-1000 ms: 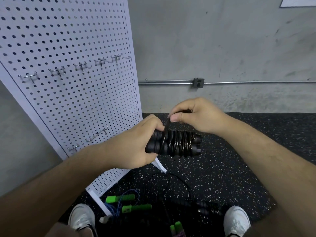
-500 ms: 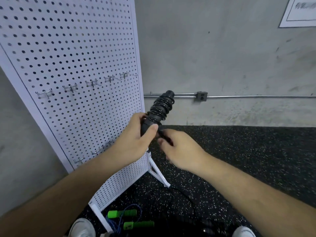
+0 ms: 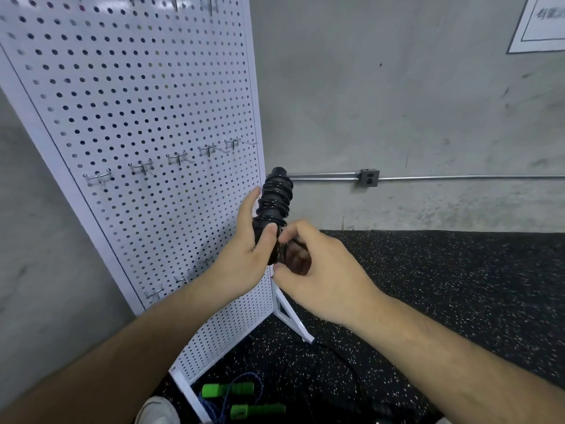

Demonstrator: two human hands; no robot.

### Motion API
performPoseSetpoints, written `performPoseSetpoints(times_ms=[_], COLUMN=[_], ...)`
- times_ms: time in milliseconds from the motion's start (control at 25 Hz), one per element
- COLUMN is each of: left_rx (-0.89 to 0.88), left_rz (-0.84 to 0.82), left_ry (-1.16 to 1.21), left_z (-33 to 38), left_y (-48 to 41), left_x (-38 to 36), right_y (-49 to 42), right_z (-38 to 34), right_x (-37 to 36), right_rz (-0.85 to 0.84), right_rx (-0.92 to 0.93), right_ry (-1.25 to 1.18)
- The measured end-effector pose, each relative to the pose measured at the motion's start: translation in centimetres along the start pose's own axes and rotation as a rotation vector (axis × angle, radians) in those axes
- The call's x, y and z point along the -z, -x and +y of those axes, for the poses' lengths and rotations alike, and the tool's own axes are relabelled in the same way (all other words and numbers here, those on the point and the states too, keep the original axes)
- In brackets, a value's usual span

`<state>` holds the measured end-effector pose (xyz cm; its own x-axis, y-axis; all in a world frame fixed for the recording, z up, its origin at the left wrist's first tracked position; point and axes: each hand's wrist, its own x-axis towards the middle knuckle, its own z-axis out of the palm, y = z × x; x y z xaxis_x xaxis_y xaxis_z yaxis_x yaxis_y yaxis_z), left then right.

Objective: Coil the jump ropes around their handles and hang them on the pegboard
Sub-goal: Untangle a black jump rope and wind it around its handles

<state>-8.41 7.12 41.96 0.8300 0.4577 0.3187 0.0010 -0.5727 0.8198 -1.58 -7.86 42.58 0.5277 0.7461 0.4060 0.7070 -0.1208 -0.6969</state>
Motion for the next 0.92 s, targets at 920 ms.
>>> performPoseSetpoints(times_ms=[920], left_rx=[0.163], left_rz=[-0.082], left_ry=[0.758], left_z=[1.8], left_y=[0.0], left_x=[0.8], right_y=[-1.4], right_z=[1.5], right_x=[4.0], right_rz=[0.206], right_rx=[0.255], right_ry=[0.197])
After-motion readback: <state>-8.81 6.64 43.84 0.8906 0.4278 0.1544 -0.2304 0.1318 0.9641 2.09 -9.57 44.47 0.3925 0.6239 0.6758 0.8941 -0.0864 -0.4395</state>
